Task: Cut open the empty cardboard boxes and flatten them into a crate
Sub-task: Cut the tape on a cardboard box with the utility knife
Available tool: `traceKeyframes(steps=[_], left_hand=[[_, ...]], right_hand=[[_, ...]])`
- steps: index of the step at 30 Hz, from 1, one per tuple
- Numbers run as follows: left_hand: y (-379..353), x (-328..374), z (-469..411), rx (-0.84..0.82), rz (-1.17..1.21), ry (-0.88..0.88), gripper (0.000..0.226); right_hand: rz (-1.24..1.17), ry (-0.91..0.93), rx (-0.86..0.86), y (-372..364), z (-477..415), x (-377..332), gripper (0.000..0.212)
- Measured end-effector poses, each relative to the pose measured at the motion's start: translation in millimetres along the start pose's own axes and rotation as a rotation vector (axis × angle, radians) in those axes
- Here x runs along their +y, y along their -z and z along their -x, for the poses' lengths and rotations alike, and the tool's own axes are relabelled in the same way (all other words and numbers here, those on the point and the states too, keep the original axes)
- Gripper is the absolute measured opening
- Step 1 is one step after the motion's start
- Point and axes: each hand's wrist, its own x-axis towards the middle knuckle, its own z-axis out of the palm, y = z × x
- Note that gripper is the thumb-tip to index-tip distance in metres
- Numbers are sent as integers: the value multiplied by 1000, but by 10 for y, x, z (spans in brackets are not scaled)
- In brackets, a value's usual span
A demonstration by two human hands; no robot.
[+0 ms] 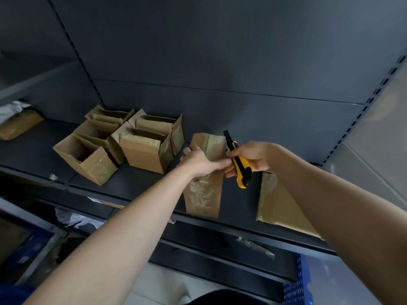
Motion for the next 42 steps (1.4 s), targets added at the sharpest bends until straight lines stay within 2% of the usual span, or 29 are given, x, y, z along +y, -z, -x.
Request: traceKeyframes(steps=[2, 4, 7, 9, 13, 17, 22, 26, 29, 33, 38, 42], left_hand=[[-79, 30, -21, -9, -142, 10, 136], [-63, 8, -77, -30, -175, -54, 129], [87, -64, -159, -89, -264, -247, 114], [202, -105, -200, -130, -270, -303, 103], [330, -230, -261, -143, -241, -344, 95], [315, -282, -267, -75, -164, -417, 82], [358, -373, -261, -32, -157, -445, 73], [380, -481, -235, 4, -163, -457, 81], [361, -529, -234, 16, -144, -482, 90], [337, -559, -240, 69, -133, -467, 80], [392, -605, -249, 101, -110, -451, 79], [368, -622, -215, 107, -117, -460, 79]], right_hand=[[21, 29, 54, 7, 29, 8, 22], [143, 82, 186, 57, 59, 3, 16], [356, 179, 343, 185, 146, -35, 32], [571, 223, 398, 244, 218, -62, 38], [1082, 243, 435, 317, 318, -143, 25], [1359, 278, 510, 232, 368, -273, 27], [1539, 298, 468, -2, 370, -485, 31], [1681, 312, 424, -187, 344, -606, 33], [1794, 307, 456, -328, 276, -680, 35], [1866, 262, 496, -488, 247, -718, 43], [1931, 249, 569, -567, 255, -760, 29], [1991, 238, 563, -707, 157, -699, 19]])
